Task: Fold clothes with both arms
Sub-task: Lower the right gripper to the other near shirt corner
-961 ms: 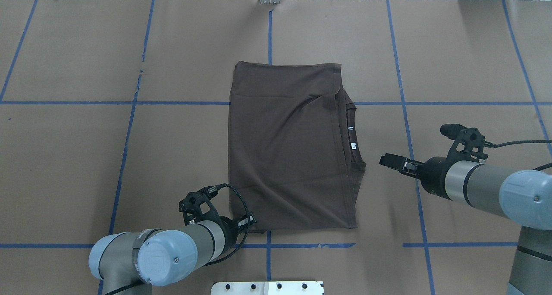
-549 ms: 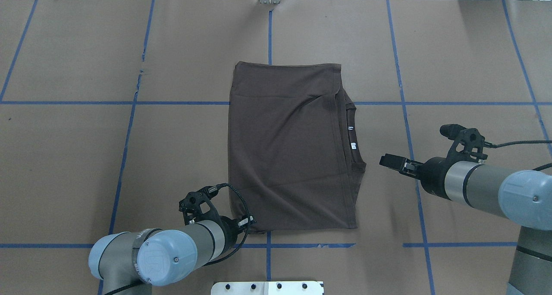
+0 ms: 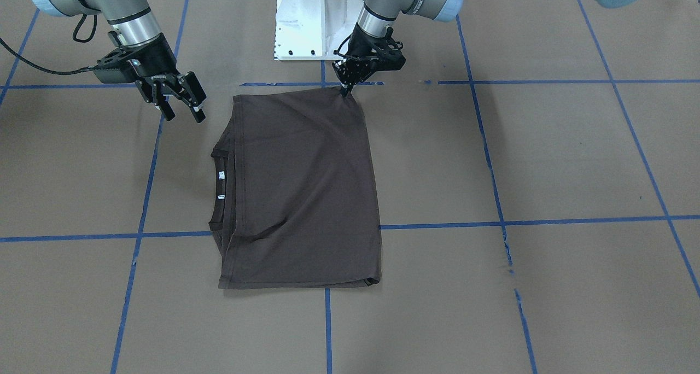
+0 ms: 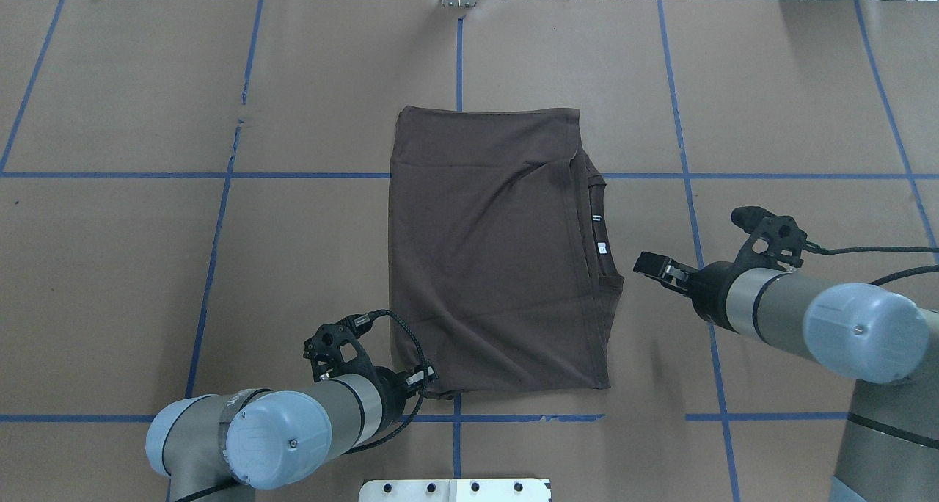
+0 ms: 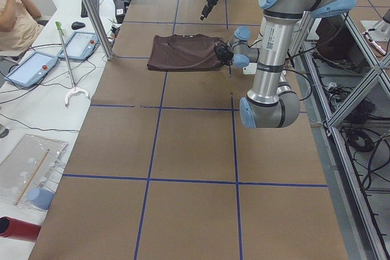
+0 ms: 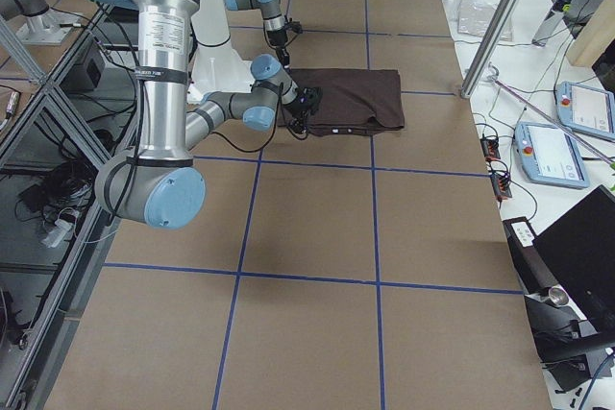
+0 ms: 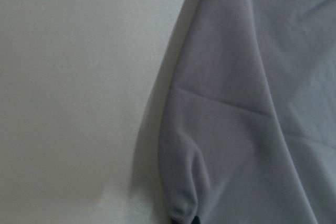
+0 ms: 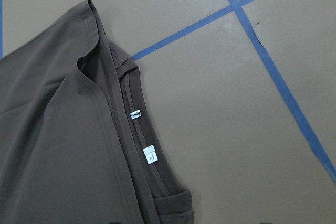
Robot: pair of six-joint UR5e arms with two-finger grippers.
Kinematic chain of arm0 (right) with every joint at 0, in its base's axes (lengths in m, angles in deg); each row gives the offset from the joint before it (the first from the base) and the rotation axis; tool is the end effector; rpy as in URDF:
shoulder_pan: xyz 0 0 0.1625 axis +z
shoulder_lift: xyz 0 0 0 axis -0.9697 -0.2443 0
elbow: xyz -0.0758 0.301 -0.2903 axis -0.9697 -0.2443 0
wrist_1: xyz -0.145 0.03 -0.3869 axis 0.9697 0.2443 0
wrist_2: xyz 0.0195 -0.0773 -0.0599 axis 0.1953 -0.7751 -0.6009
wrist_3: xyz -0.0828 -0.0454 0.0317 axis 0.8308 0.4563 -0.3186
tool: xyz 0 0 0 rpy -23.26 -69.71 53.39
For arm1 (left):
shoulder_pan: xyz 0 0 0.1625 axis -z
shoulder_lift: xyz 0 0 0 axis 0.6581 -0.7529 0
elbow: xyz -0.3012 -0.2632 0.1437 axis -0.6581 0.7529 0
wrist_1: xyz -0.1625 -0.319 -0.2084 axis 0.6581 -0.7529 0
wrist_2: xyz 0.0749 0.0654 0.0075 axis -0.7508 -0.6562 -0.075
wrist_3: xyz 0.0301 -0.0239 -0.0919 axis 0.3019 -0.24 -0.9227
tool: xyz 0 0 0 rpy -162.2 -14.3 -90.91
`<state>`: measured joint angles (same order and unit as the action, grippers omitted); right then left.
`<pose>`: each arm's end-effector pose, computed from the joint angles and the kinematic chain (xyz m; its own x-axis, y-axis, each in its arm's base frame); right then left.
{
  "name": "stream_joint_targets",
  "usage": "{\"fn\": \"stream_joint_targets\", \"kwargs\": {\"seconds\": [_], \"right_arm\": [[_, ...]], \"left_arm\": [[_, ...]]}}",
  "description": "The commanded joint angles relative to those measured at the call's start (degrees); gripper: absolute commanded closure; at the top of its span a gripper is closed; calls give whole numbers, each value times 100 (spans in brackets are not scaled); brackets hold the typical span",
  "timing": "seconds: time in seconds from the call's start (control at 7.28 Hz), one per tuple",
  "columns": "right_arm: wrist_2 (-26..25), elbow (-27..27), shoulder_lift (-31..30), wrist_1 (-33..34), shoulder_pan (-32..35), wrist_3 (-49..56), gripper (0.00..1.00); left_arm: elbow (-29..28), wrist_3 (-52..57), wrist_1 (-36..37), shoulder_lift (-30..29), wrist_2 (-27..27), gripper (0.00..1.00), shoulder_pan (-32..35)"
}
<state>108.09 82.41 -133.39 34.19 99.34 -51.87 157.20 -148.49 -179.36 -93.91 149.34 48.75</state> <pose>-0.3797 -0.3203 0.3623 0.4031 0.3545 0.8437 -0.5438 0.8343 -0.0907 0.5810 -0.2265 0.2534 0.2897 -0.3723 -0.8818 0.3815 0.8898 -0.2503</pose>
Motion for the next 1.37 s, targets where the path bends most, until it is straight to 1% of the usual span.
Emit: {"fn": "stream_joint_targets", "kwargs": {"seconds": [0.0,0.14,0.27,0.41,0.55,0.69,0.96,1.24], "right_arm": [[-197,2,811,1572,-307,-681,10],[-303,2,848,1865,-518,-709,9],[-408,-7,848,1868,-737,-718,8],[-618,-24,857,1868,-966,-718,7],[-672,-68,875,1868,-1134,-727,11],[-777,-216,884,1868,-1187,-719,16],[-849,-314,953,1868,-1319,-718,27],[-953,-559,1128,1868,-1434,-718,30]], "left_arm": [[3,10,-9,3,-7,100,5],[3,19,-9,20,-16,100,5],[11,19,-9,12,-16,100,5],[20,19,-18,20,-24,100,5],[29,19,-26,20,-77,100,5],[29,36,-18,12,-173,100,5],[29,36,-9,29,-200,100,5],[29,45,0,38,-306,100,5]]}}
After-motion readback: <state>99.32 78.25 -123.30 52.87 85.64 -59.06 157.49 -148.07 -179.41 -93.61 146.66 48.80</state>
